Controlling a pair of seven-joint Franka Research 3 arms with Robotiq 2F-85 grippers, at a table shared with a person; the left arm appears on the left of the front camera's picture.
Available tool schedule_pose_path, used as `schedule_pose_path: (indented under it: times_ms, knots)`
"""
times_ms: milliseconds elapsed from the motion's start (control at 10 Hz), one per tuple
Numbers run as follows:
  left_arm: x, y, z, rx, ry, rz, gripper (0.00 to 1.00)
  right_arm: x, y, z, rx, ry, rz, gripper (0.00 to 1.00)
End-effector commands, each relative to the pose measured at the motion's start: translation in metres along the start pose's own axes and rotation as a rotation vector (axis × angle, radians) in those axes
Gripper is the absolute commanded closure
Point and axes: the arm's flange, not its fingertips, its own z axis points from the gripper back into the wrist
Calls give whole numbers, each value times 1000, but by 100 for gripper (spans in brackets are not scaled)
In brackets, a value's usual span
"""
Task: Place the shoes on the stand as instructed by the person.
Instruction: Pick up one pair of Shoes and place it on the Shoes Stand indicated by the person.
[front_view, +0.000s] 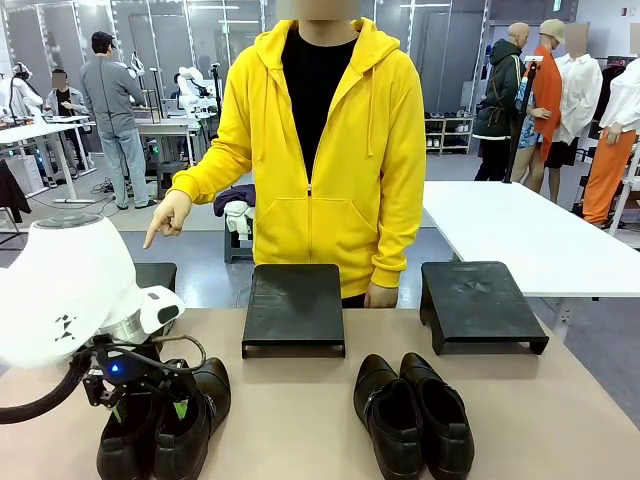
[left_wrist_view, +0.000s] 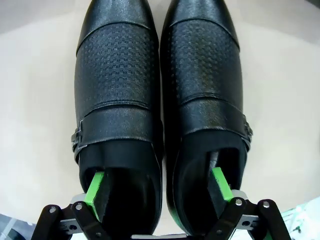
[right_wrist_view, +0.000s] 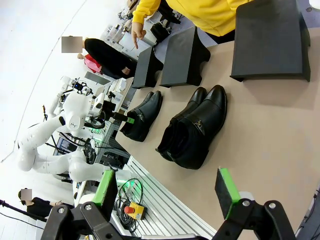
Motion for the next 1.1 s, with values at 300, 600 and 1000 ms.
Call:
schedule_pose_path:
  times_ms: [300,600,1000]
  knots:
    - [-58,14,-33,46,-19,10,99,0,0,-1,11,-9,15,0]
    - [-66,10,-34,89,1,46,100,0,0,-1,11,-9,15,0]
    - [-58,7,-14,82,-29,71,100,0,0,-1,11,-9,15,0]
